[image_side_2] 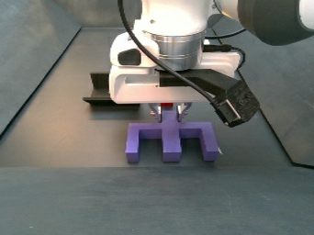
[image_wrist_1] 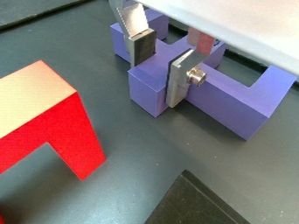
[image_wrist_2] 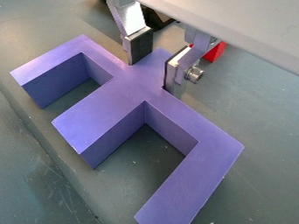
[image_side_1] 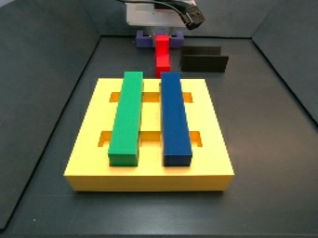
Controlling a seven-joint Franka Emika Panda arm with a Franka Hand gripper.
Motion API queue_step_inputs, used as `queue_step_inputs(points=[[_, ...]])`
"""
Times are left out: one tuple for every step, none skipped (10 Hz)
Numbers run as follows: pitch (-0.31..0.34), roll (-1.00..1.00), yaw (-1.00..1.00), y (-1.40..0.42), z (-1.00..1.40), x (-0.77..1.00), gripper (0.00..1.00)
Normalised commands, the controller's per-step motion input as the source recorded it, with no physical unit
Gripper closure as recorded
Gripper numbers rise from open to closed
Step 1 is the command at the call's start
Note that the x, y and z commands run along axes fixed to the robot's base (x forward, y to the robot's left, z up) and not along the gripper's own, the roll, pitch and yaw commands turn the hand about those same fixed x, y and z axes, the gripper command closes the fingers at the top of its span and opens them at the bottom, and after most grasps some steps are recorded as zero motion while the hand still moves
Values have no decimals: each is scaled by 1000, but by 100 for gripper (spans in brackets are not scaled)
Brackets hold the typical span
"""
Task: Pick up the purple object. Move up. Place the purple object on the fixture. Regrasp the purple object. Move to above the board. Insert the purple object.
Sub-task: Pick up the purple object.
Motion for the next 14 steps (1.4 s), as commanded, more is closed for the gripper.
queue_step_inputs(points=[[0, 0, 0, 0, 0, 0, 100], [0, 0, 0, 0, 0, 0, 100], [0, 0, 0, 0, 0, 0, 100], [0, 0, 0, 0, 0, 0, 100], [0, 0, 0, 0, 0, 0, 100], [0, 0, 0, 0, 0, 0, 100], [0, 0, 0, 0, 0, 0, 100], [0, 0, 0, 0, 0, 0, 100], [0, 0, 0, 0, 0, 0, 100], [0, 0, 0, 0, 0, 0, 100], [0, 0, 0, 0, 0, 0, 100], [0, 0, 0, 0, 0, 0, 100], [0, 0, 0, 0, 0, 0, 100], [0, 0, 0, 0, 0, 0, 100]])
